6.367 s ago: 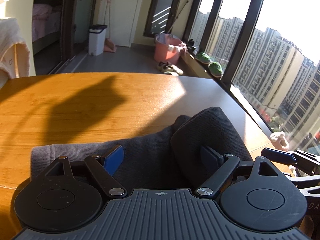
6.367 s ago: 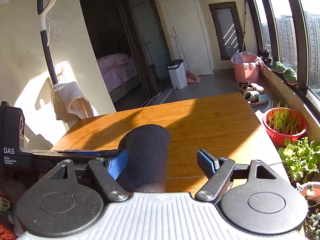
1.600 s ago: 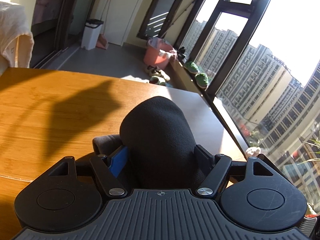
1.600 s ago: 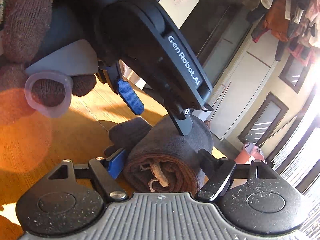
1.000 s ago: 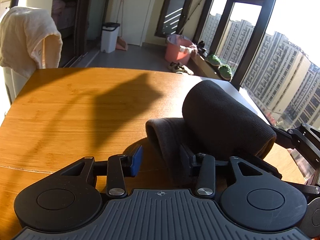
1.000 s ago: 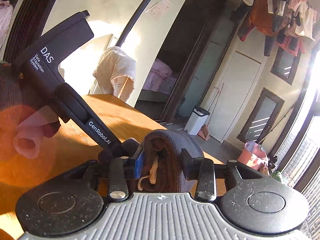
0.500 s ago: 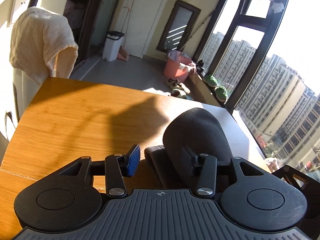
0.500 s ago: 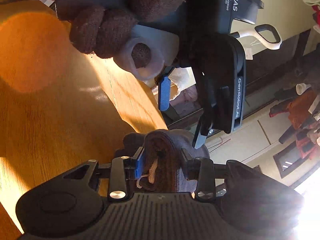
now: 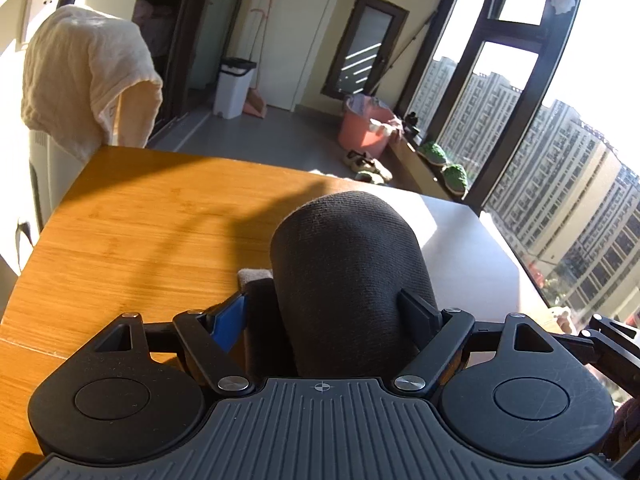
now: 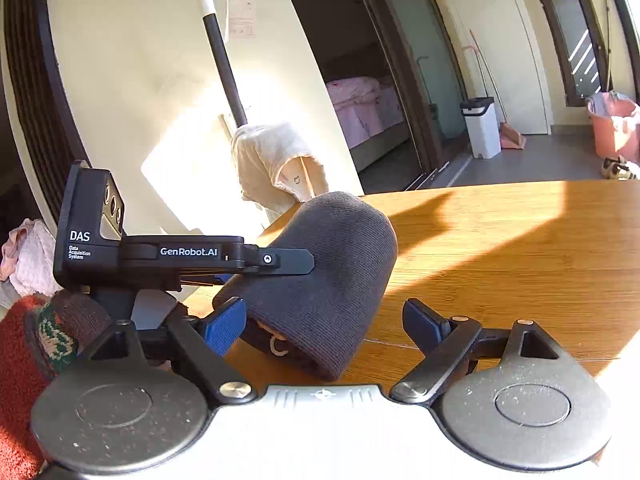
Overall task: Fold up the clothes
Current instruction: 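Roll the garment to its end with the right gripper while the left gripper holds it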
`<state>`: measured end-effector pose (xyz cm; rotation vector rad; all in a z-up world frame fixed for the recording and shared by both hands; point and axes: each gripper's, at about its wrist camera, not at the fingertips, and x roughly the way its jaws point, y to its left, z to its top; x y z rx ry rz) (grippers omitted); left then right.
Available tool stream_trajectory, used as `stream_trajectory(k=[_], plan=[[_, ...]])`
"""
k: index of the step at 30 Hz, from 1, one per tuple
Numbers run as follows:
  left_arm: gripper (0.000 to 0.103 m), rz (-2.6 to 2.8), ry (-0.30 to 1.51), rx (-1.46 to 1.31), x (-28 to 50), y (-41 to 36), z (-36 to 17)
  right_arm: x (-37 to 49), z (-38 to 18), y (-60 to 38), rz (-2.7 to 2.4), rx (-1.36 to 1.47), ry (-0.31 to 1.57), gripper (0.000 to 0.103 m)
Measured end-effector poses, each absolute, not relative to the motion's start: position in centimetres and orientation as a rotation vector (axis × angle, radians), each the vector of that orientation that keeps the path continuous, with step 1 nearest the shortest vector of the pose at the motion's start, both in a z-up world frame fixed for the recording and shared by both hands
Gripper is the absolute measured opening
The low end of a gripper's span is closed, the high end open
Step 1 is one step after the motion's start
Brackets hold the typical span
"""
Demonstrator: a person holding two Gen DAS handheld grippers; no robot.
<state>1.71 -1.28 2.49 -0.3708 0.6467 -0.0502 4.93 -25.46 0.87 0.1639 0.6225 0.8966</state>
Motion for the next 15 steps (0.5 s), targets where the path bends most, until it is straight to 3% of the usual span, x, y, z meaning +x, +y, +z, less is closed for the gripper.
stream_trajectory(k=[8,9,10,11,13,15], plan=[[0.087,-0.052,0.646,-0.400,2.0,-0.7,2.4,7.9,-2.4,-22.3,0.967,0.299,0.778,0.092],[0.087,-0.050,0.645,-0.404,2.0,-0.6,2.4,8.3,-2.7,-22.1,0.989,0.324,0.805,0.087],[0.087,-0.049,0.645,-0.411,2.0,-0.4,2.2,8.2,-2.6,-22.3,1.013,0.331,0.812,0.070],[0.087,-0.051,0.645,-0.419,2.1,-0.3,2.1,8.1,-2.4,-22.6,1.018,0.329,0.809,0.061],[0.087,-0.050,0.645,-0.427,2.1,-0.2,2.1,7.5,-1.8,-23.4,1.024,0.309,0.804,0.051],[0.087,-0.044,0.643,-0.422,2.3,-0.6,2.1,7.5,-1.1,-24.8,1.013,0.280,0.798,0.048]])
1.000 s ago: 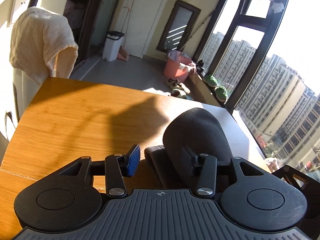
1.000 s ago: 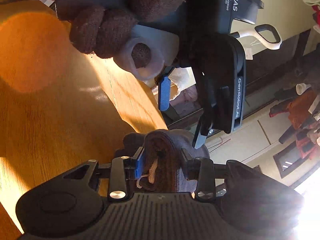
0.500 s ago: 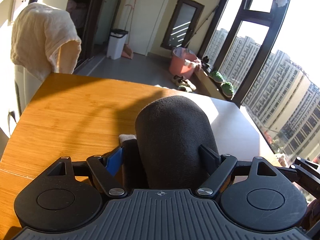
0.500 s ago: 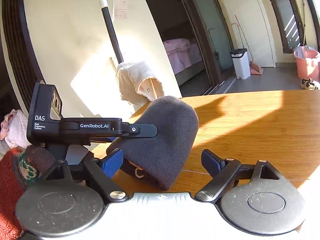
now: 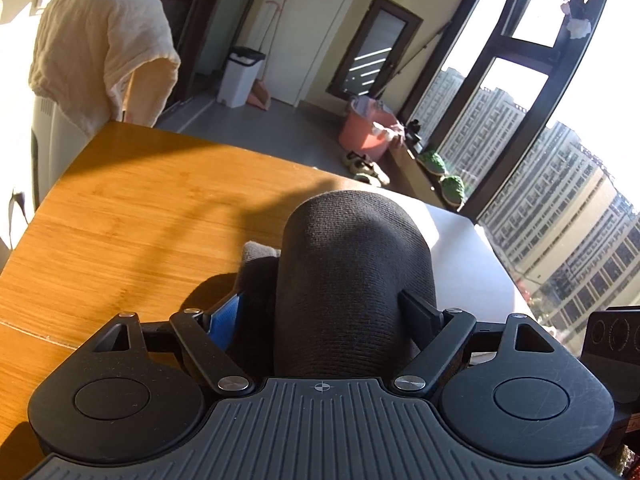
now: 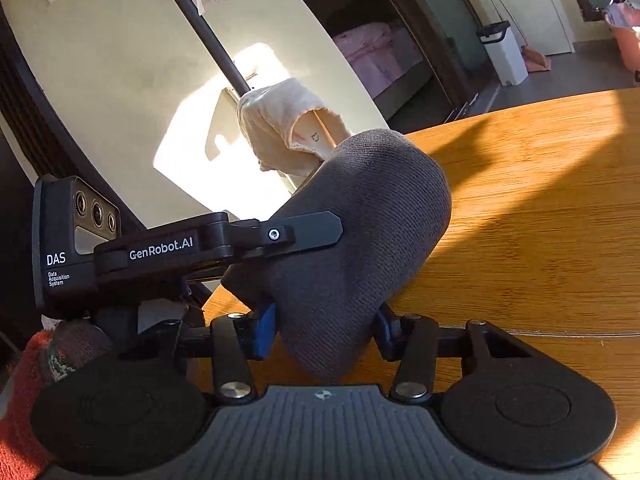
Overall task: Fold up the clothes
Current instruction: 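Roll the garment to its end with the right gripper while the left gripper holds it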
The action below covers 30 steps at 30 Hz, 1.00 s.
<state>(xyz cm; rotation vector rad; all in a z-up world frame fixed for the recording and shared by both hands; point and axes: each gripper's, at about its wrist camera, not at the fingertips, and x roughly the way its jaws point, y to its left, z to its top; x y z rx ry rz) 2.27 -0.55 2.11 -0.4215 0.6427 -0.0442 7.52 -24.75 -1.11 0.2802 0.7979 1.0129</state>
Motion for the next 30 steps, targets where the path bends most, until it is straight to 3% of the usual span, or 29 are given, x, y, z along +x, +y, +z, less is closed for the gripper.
stream_trajectory(k=[6,13,15,17,25,27,30], plan=[[0.088,-0.135,0.635,-0.447,4.4,-3.5,2.0,7.5,1.3,-28.4,0.918,0.057,0.728,0.047],[0.087,-0.122,0.600,-0.142,4.7,-9.5,4.4,8.6,1.5,-28.0,0.855,-0.155,0.686,0.049],[0.089,-0.113,0.609,-0.153,5.1,-9.4,4.0,8.5,1.7,-27.9,0.852,-0.167,0.670,0.056],[0.090,-0.105,0.604,-0.189,5.1,-8.8,3.7,8.3,2.1,-28.3,0.863,-0.163,0.657,0.073],[0.096,-0.131,0.591,-0.238,4.4,-7.1,2.5,12.9,5.2,-29.0,0.819,0.183,0.615,0.092],[0.100,-0.142,0.593,-0.269,4.6,-6.7,1.7,15.7,3.7,-26.6,0.715,0.119,0.698,0.092],[0.102,-0.151,0.597,-0.333,4.7,-5.9,1.1,18.2,0.8,-24.5,0.681,0.066,0.786,0.103]])
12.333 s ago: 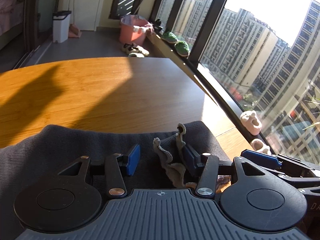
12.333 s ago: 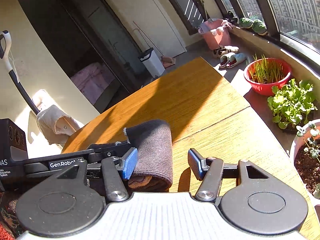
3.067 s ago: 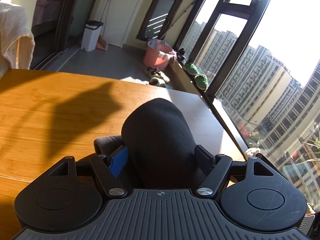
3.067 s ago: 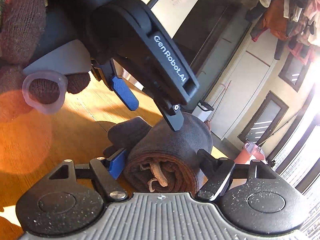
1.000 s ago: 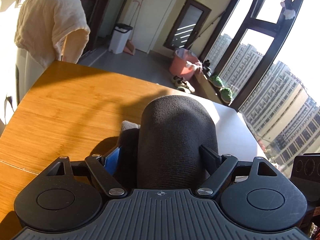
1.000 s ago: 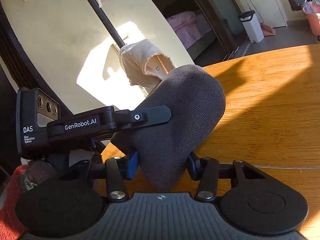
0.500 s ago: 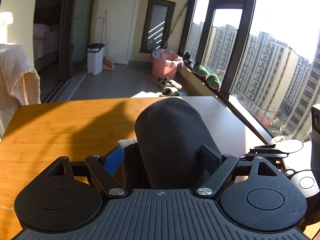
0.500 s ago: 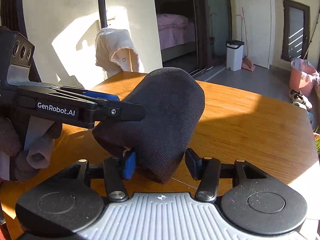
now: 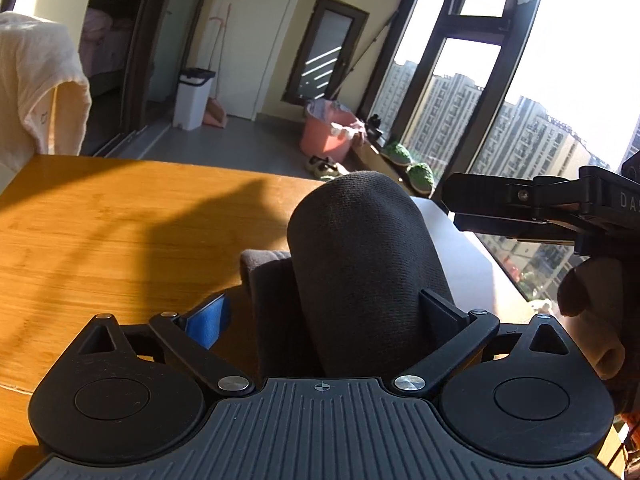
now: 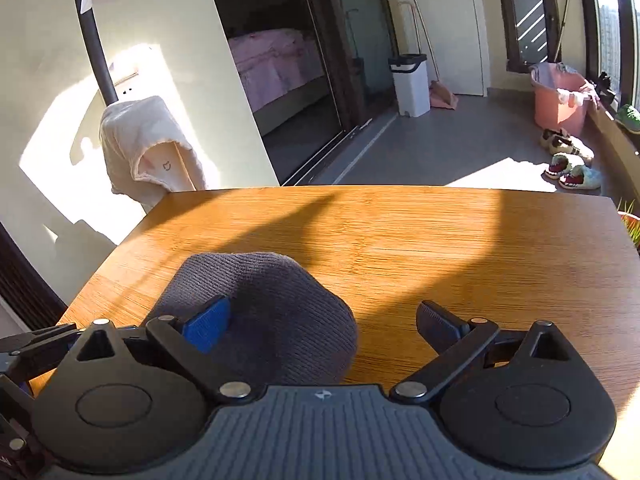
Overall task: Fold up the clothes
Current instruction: 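Roll the garment to its end with the right gripper while the left gripper holds it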
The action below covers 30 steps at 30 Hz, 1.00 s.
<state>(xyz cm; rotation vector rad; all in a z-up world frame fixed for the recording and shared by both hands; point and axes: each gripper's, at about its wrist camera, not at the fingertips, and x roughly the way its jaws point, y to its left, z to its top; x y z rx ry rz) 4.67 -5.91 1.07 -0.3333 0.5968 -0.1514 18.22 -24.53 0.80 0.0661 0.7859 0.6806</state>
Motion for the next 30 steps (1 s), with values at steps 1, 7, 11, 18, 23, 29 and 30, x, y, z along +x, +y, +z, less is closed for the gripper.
stream_trajectory(k=[1,7,11,18,23,29,30], plan=[[0.101,-0.145,0.593,-0.341,4.4,-5.7,1.3,18.8,0.1,-24.3,0.690,0.081,0.804,0.103],[0.094,-0.103,0.558,-0.244,2.9,-5.7,3.9,17.7,0.5,-25.0,0.673,0.088,0.715,0.103],[0.098,-0.111,0.587,-0.253,3.9,-5.7,3.0,14.1,1.9,-28.4,0.638,0.156,0.621,0.103],[0.099,-0.112,0.596,-0.377,4.4,-4.2,1.3,10.3,-0.2,-29.4,0.601,0.036,0.634,0.103],[0.100,-0.088,0.603,-0.409,6.2,-5.0,0.9,12.7,-0.4,-28.4,0.508,-0.029,0.599,0.103],[0.100,-0.068,0.593,-0.421,6.7,-5.4,1.2,11.8,0.1,-29.7,0.502,0.013,0.570,0.103],[0.100,-0.059,0.587,-0.409,6.4,-5.4,1.6,11.4,0.2,-30.1,0.529,0.044,0.572,0.103]])
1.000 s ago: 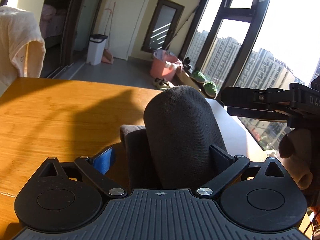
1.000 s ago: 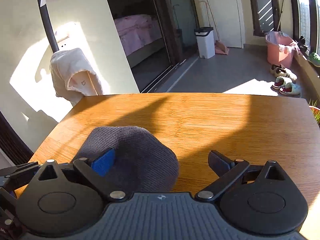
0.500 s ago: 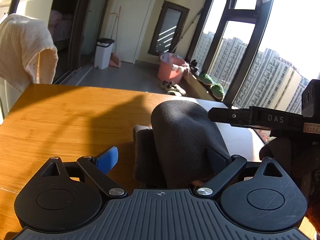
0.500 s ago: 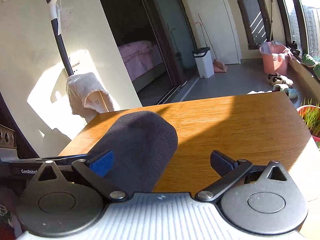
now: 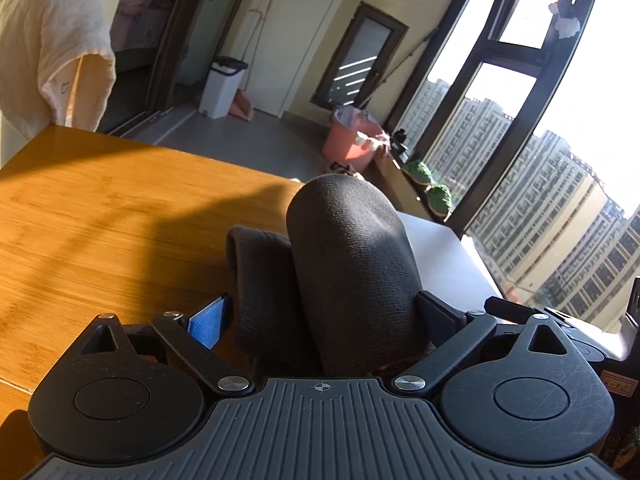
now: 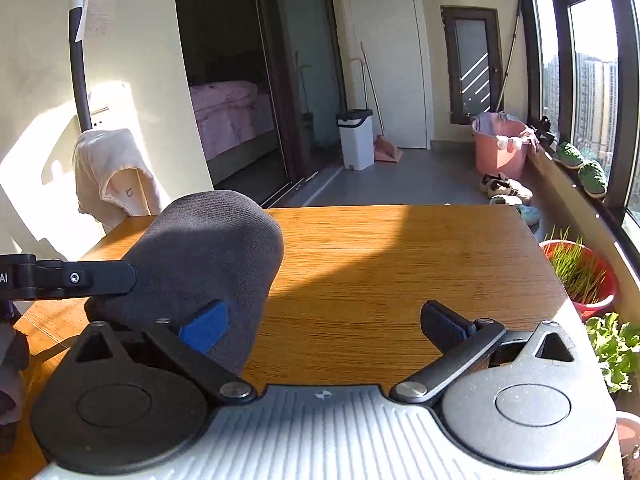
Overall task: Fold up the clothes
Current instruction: 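Roll the garment to its end with the right gripper while the left gripper holds it, then release the finished roll and lift both grippers away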
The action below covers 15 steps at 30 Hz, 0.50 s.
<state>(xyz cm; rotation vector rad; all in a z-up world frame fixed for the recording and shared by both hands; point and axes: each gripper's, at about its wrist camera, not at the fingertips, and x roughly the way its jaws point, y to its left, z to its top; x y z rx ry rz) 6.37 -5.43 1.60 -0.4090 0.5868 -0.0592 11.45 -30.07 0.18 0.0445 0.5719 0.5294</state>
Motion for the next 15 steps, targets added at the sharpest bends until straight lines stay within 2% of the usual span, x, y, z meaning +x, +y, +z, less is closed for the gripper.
stream_trajectory(k=[6,15], plan=[[0.101,-0.010,0.542,-0.296,5.1,-5.3,3.0,11.5,0.3,-28.0,0.592,0.050,0.590,0.103],[0.103,0.003,0.580,-0.334,6.2,-4.5,0.8,12.2,-0.7,-26.7,0.543,0.025,0.601,0.103]])
